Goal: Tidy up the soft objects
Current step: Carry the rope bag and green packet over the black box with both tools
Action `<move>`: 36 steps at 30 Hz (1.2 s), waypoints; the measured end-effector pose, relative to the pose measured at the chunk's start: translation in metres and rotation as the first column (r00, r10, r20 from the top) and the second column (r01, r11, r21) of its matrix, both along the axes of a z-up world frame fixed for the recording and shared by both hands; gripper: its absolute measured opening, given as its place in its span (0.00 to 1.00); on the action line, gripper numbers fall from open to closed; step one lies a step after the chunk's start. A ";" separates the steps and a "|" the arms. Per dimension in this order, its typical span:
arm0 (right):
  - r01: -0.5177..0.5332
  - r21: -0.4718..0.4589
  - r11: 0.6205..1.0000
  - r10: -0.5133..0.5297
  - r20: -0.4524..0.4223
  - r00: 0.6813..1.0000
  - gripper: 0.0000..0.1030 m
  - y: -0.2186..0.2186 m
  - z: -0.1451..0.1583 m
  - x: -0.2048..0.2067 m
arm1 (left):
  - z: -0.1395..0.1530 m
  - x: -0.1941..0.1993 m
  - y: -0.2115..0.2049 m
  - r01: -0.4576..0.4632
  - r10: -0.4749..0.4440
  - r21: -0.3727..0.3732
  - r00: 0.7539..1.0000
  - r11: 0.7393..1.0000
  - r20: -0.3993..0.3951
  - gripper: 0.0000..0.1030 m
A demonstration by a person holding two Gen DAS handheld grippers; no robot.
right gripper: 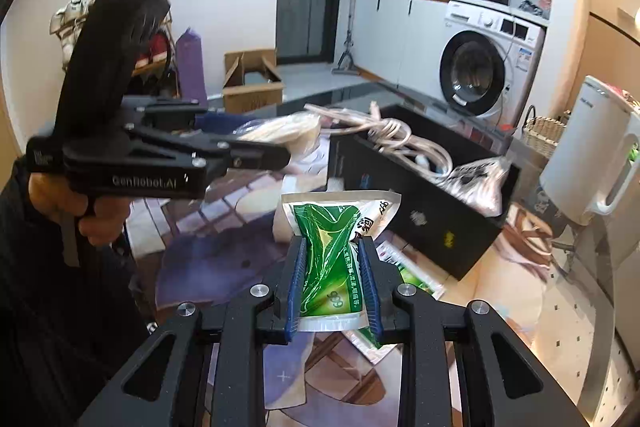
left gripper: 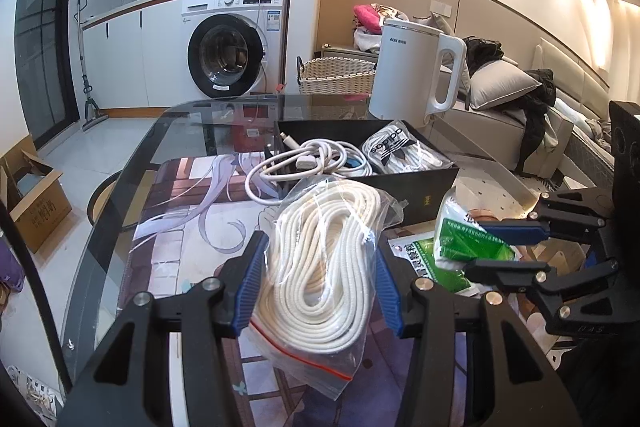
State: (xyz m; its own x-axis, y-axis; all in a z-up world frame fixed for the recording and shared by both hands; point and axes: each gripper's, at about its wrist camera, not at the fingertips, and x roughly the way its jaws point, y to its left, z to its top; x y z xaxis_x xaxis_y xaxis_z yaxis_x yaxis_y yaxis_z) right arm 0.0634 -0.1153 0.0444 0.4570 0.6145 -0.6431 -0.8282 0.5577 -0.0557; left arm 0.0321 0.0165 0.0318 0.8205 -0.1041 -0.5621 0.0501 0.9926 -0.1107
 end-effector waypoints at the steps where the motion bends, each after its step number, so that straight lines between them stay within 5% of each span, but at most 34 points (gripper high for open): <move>1: 0.009 0.011 1.000 -0.009 0.007 1.000 0.25 -0.002 0.003 0.001 | 0.002 0.000 -0.001 0.000 0.000 0.001 1.000 1.000 0.005 0.48; 17: 0.133 0.153 0.979 -0.142 0.050 0.989 0.25 -0.023 0.047 0.027 | 0.039 0.026 -0.013 -0.011 0.011 0.007 0.997 1.000 0.076 0.48; 36: 0.301 0.208 0.930 -0.299 -0.045 0.953 0.25 -0.010 0.036 0.102 | 0.037 0.103 -0.016 -0.005 0.003 0.024 0.996 1.000 0.088 0.48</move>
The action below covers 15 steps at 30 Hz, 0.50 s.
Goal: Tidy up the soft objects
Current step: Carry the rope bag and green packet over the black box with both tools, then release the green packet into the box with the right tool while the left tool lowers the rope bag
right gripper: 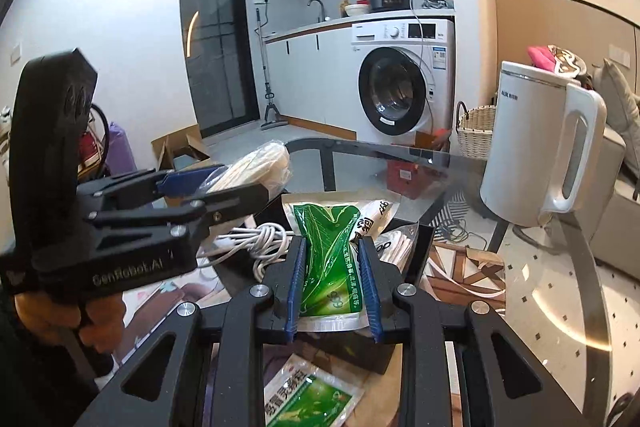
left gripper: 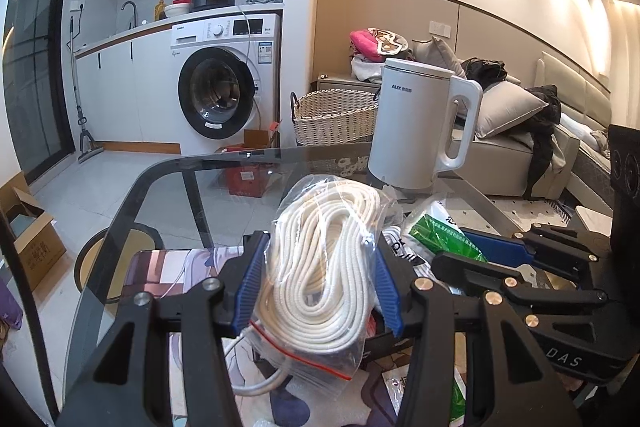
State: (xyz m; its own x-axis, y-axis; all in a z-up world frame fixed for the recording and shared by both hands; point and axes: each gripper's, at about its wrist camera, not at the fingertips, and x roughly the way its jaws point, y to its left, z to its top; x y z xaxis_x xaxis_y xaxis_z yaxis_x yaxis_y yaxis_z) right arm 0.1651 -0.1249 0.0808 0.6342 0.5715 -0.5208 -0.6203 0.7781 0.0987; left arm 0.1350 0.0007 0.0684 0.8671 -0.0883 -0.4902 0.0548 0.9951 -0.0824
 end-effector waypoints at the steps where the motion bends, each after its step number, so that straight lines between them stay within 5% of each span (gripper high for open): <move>1: 0.003 0.000 1.000 -0.003 -0.005 1.000 0.25 0.002 -0.001 0.003 | -0.001 0.003 0.001 -0.002 0.002 -0.002 1.000 1.000 -0.002 0.48; 12: 0.030 -0.028 0.999 -0.030 -0.024 0.999 0.28 0.016 -0.018 0.029 | -0.008 0.014 0.011 -0.033 0.034 0.010 0.999 0.999 -0.014 0.48; 14: 0.039 -0.046 0.998 -0.040 -0.028 0.999 0.46 0.020 -0.020 0.032 | -0.008 0.014 0.012 -0.037 0.037 0.012 0.999 0.999 -0.014 0.48; 15: 0.047 -0.050 0.998 -0.048 -0.024 0.999 0.47 0.020 -0.021 0.032 | -0.008 0.014 0.013 -0.037 0.037 0.012 0.999 0.999 -0.015 0.48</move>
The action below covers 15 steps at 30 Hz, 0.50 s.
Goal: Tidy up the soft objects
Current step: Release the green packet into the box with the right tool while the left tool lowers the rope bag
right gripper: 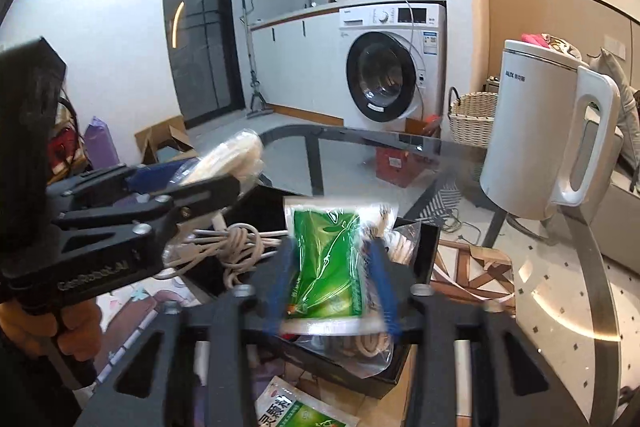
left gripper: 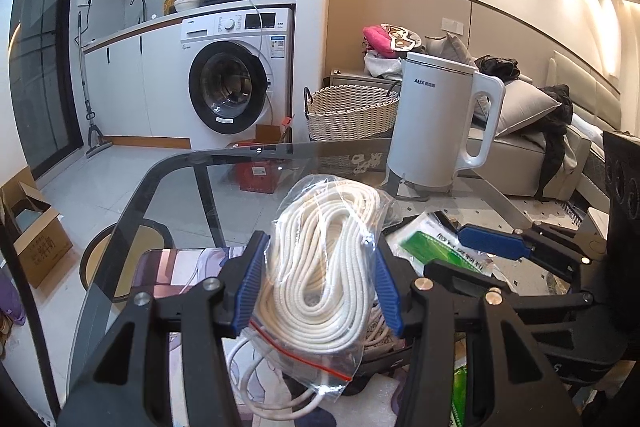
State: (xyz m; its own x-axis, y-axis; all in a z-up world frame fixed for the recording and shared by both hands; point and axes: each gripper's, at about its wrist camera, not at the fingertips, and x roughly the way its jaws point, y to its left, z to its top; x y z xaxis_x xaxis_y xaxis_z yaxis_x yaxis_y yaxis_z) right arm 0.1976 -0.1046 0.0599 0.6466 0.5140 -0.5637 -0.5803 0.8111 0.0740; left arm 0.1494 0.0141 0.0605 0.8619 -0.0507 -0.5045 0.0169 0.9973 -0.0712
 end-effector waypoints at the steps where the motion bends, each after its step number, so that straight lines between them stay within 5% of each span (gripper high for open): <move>1: -0.002 0.003 1.000 0.002 0.008 1.000 0.47 -0.001 0.001 -0.001 | 0.000 0.000 0.001 0.001 -0.001 -0.001 1.000 1.000 -0.001 0.48; 15: 0.036 0.012 0.999 -0.036 0.040 0.999 0.56 -0.031 0.006 -0.012 | -0.004 0.009 -0.011 0.012 -0.011 0.020 1.000 1.000 -0.016 0.48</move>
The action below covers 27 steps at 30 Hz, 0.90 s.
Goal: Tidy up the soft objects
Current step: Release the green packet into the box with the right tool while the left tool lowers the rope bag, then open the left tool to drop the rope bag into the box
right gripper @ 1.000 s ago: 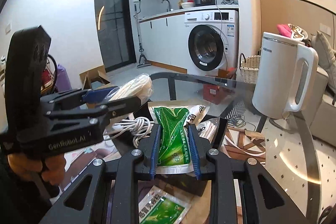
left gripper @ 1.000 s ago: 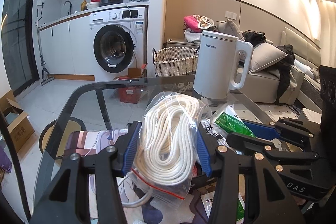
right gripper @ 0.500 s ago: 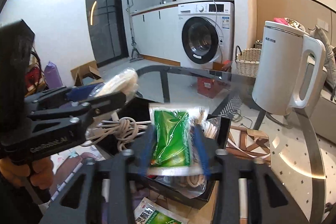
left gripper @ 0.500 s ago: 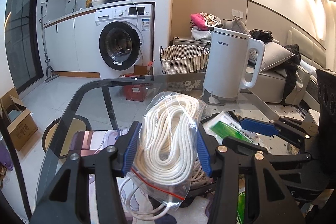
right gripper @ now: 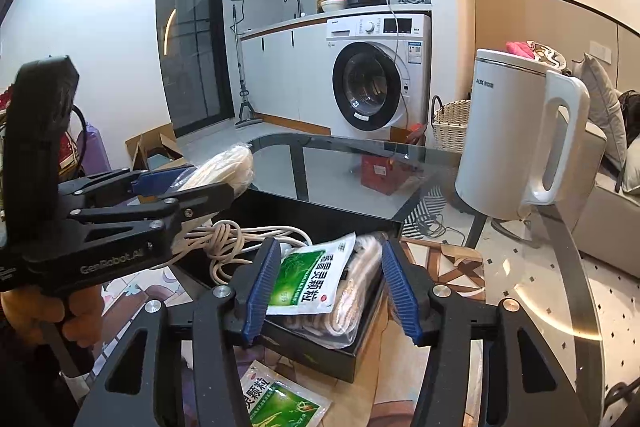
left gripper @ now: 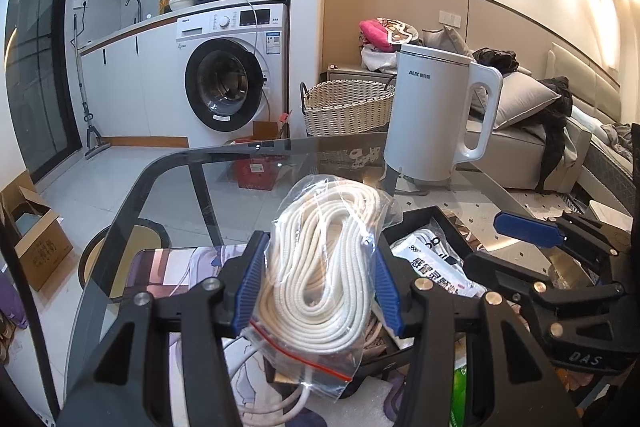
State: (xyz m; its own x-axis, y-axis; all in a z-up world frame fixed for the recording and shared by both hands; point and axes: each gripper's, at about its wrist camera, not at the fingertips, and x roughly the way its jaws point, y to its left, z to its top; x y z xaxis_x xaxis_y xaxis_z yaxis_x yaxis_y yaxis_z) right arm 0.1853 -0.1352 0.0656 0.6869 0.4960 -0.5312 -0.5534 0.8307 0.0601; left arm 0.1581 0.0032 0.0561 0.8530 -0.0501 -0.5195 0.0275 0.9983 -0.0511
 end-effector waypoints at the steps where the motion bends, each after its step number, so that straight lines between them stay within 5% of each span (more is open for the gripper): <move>1: 0.000 0.003 1.000 0.000 0.001 1.000 0.59 -0.002 0.000 -0.001 | -0.001 0.002 -0.002 -0.001 0.001 0.004 1.000 1.000 -0.002 0.49; 5: -0.004 0.014 1.000 0.004 0.004 1.000 0.67 -0.007 0.001 -0.003 | -0.008 0.011 -0.008 -0.007 0.009 0.043 0.999 0.999 -0.038 0.57; 7: -0.001 0.013 1.000 0.001 0.005 1.000 0.68 -0.011 0.000 -0.003 | -0.009 0.012 -0.010 -0.011 0.013 0.051 0.999 0.999 -0.044 0.80; 10: 0.013 0.010 1.000 -0.013 0.004 1.000 0.68 -0.017 0.000 -0.003 | -0.006 0.005 -0.008 -0.027 0.028 0.053 0.999 0.998 -0.025 0.95; 23: 0.032 0.018 0.999 -0.032 -0.002 1.000 0.99 -0.030 0.002 -0.014 | -0.005 -0.023 0.011 -0.101 0.102 0.038 0.994 0.994 -0.038 1.00; 27: 0.026 -0.010 1.000 -0.026 -0.015 1.000 0.99 -0.029 -0.001 -0.018 | -0.005 -0.038 0.014 -0.110 0.112 0.040 0.993 0.993 -0.033 1.00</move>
